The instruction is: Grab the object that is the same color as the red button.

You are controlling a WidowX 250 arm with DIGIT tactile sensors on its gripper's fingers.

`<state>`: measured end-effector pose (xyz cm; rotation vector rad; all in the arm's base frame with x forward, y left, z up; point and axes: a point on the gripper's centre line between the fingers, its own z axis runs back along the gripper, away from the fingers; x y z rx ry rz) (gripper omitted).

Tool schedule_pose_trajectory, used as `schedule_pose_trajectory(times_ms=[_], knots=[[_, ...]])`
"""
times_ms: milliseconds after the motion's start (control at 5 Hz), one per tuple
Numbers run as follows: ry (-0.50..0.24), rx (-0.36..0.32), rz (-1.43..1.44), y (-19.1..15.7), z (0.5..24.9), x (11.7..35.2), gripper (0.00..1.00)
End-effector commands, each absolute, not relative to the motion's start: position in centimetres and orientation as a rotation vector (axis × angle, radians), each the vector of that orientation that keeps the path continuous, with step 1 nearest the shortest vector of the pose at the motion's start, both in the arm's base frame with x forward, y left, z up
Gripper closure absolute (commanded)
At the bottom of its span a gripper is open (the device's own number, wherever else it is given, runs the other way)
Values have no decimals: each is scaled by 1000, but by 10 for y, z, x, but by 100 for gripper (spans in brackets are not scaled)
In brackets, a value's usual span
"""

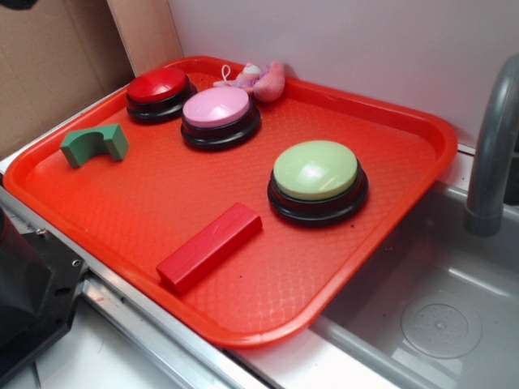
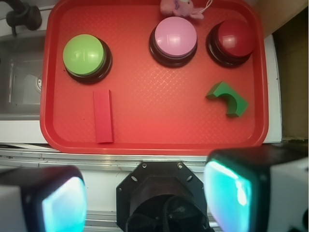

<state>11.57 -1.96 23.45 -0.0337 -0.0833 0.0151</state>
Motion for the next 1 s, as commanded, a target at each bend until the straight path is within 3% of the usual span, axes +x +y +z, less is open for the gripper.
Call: schedule_pose_trajectory(times_ms=[0, 400, 800], knots=[[-83, -34, 15, -20, 234, 116, 0], [-157, -54, 68, -30, 201, 128, 0], [-116, -106, 162, -49, 146, 151, 0]])
